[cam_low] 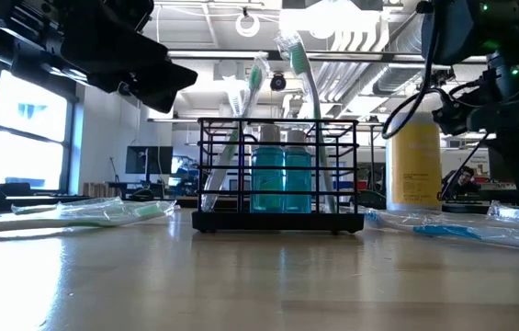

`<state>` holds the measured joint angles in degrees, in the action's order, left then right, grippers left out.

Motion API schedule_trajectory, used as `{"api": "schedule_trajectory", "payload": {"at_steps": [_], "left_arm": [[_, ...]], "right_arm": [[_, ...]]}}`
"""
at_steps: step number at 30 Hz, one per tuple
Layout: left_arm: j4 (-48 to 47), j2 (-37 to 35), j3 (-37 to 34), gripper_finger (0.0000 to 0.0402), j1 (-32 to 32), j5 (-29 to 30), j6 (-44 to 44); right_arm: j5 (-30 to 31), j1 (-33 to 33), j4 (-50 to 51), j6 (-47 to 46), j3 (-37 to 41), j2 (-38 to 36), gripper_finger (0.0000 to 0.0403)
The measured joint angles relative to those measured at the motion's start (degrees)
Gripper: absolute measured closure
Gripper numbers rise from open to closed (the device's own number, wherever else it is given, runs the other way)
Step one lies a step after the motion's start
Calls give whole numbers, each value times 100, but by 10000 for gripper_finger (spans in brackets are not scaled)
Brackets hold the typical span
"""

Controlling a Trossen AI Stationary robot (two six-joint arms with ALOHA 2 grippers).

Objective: Pick & Place toothbrushing station
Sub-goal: Put the purple toothbrush into the wire organizer

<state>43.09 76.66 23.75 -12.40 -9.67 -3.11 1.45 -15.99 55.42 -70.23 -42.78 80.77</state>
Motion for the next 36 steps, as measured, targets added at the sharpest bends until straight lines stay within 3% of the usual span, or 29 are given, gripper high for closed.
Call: {"api": "schedule_trajectory", "payload": {"at_steps": [5,12,18,23,27,34,36], "left_arm": [[0,0,0,197,0,-2,-14],[-35,0,0,197,0,-50,-37],[-144,0,0,197,0,-52,-36],[-230,0,0,197,0,-56,-27],[-335,0,0,197,0,-57,-14],[-442,0,0,197,0,-79,-14],[-445,0,0,197,-1,-81,-15]], "right_arm": [[78,78,-228,93,20,0,198],[253,79,-308,-503,462,1,203],[296,72,-1179,-515,953,-40,202],[305,74,-1235,-494,1036,-34,214],[321,76,-1203,-398,1034,-24,253],[315,76,-1212,-306,1034,-22,377],[310,76,-1207,-236,1034,-22,391]]}}
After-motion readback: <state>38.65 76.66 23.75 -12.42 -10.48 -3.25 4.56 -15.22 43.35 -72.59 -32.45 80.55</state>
